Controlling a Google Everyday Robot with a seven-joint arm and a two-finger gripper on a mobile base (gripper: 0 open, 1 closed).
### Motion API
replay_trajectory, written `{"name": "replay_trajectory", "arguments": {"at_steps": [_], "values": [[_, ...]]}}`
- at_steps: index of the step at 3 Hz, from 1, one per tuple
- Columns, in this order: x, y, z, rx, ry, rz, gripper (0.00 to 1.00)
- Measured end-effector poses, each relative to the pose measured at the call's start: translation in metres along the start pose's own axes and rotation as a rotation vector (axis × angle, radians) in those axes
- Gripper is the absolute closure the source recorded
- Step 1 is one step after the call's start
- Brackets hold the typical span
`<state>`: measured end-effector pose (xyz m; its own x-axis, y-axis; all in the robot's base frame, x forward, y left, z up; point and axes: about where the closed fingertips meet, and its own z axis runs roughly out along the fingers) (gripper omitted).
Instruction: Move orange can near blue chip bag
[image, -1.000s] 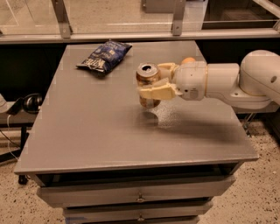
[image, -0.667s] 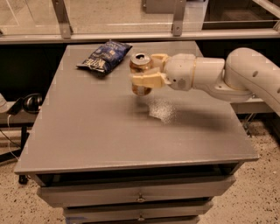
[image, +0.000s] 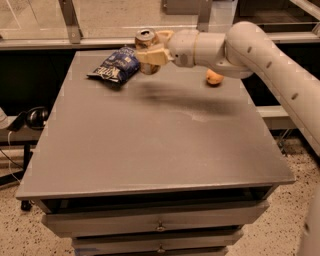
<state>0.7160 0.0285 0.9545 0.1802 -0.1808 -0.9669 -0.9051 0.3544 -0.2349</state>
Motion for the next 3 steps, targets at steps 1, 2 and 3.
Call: {"name": "replay_trajectory", "arguments": {"at_steps": [1, 2, 3], "values": [[0.016, -0.043, 0.014, 0.016, 0.079, -0.024, 1.0], [0.041, -0.069, 0.016, 0.032, 0.14, -0.026, 1.0], [0.056, -0.079, 0.024, 0.054, 0.127, 0.004, 1.0]]}}
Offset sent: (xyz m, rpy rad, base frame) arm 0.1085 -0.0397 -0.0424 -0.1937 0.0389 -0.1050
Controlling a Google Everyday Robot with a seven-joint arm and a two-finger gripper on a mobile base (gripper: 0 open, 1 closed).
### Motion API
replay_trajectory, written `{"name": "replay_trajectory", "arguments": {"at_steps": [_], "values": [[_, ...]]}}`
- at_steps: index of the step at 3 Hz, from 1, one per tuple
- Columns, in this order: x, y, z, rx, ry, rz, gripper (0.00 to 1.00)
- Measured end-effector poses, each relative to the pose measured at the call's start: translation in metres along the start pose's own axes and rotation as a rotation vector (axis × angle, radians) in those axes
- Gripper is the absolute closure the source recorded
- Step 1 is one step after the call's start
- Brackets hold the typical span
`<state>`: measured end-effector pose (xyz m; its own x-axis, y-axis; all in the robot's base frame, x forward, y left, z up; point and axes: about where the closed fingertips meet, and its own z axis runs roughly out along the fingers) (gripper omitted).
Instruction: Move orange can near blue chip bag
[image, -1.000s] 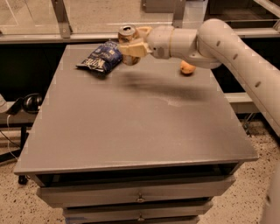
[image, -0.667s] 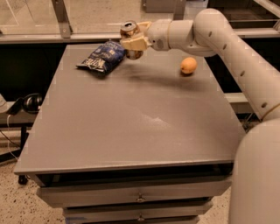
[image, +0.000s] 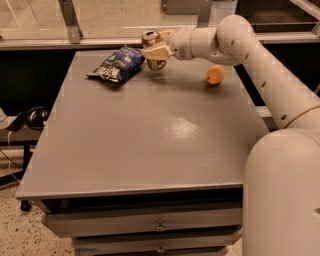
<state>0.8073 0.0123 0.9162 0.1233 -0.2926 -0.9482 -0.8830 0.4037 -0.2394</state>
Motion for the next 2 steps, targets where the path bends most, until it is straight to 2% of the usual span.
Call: {"name": "replay_trajectory", "arguments": {"at_steps": [2], "values": [[0.01, -0.0068, 0.0087, 0.019, -0.008, 0.023, 0.59]]}}
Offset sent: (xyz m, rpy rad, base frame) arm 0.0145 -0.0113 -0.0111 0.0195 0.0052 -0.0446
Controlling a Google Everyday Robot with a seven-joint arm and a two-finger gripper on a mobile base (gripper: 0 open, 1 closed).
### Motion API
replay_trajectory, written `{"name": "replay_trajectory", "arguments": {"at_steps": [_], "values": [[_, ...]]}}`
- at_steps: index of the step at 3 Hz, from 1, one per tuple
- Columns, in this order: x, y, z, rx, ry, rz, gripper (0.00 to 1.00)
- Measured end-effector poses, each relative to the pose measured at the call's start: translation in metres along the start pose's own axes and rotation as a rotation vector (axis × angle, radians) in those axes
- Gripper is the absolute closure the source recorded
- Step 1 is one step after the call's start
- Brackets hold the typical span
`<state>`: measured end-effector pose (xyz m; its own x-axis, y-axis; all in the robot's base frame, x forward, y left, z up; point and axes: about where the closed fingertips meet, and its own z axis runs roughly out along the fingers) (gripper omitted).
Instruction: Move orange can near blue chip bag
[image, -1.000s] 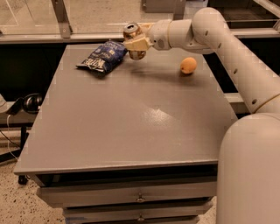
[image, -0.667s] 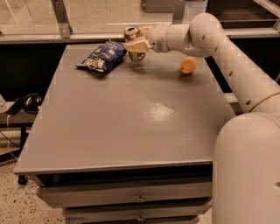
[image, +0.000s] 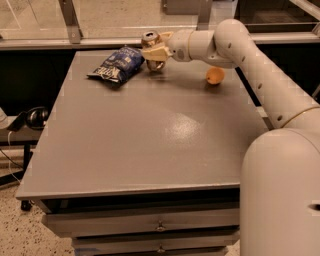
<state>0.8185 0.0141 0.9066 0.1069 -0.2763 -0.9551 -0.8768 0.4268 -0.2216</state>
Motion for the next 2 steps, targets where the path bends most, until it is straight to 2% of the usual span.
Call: {"name": "replay_trajectory", "arguments": {"at_steps": [2], "values": [[0.0055, 0.001, -0.0076, 0.004, -0.007, 0.002, 0.13]]}}
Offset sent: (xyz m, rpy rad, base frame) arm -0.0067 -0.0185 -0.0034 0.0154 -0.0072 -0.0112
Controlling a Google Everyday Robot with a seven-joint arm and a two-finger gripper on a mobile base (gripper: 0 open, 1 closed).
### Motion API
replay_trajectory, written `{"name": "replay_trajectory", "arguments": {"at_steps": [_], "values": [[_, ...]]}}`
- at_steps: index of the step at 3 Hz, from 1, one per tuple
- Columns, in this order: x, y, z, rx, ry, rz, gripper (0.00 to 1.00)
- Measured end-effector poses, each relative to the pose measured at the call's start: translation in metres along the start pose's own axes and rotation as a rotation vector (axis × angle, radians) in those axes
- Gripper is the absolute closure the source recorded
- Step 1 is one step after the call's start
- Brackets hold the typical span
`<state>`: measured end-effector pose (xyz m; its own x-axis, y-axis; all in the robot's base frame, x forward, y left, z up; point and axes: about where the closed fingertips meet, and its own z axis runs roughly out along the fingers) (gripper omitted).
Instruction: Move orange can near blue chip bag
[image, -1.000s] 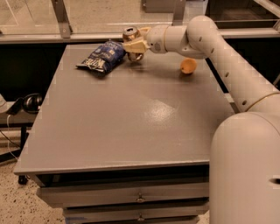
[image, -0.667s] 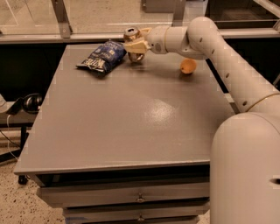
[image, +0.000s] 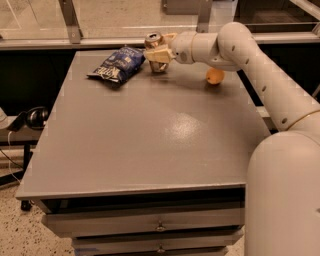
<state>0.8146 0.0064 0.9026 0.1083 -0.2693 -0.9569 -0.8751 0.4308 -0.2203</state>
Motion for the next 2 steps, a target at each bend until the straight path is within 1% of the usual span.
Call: {"name": "replay_trajectory", "arguments": {"at_steps": [1, 2], "values": [[-0.001, 0.004, -0.001, -0.007, -0.015, 0.004, 0.0], [-0.002, 0.01, -0.016, -0.009, -0.028, 0.003, 0.0]]}}
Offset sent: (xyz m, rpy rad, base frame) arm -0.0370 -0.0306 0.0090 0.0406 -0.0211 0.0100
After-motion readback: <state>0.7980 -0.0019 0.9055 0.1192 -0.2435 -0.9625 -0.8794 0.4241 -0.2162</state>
